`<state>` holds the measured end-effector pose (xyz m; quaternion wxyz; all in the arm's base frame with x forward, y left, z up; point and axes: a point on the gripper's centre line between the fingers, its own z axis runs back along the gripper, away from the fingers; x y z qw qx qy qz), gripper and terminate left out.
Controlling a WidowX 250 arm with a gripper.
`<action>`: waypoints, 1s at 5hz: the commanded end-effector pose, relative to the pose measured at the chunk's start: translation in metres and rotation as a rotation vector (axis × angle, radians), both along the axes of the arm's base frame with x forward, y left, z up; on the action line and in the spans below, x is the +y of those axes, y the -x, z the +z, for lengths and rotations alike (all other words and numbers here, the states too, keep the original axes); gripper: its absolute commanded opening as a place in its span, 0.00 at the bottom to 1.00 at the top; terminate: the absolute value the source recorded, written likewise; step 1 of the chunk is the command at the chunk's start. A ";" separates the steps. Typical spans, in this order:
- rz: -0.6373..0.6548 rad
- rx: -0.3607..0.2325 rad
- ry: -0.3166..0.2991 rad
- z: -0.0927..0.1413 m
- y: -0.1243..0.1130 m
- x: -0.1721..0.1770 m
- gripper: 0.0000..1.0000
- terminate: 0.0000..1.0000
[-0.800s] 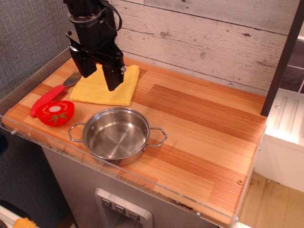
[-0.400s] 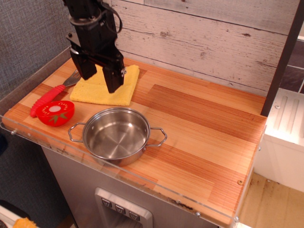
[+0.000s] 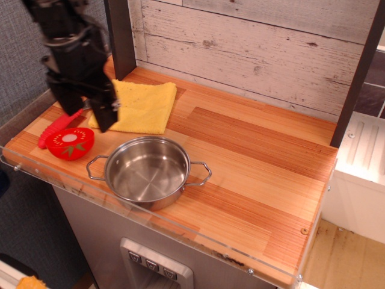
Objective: Place the red pepper on the yellow cloth.
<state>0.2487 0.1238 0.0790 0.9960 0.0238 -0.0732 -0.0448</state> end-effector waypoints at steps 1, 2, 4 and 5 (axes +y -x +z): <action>0.036 -0.030 -0.023 0.010 0.016 0.017 1.00 0.00; 0.021 -0.023 0.005 -0.004 0.011 0.020 1.00 0.00; 0.027 0.023 -0.033 -0.027 0.003 0.031 1.00 0.00; 0.015 0.045 -0.052 -0.035 0.000 0.033 1.00 0.00</action>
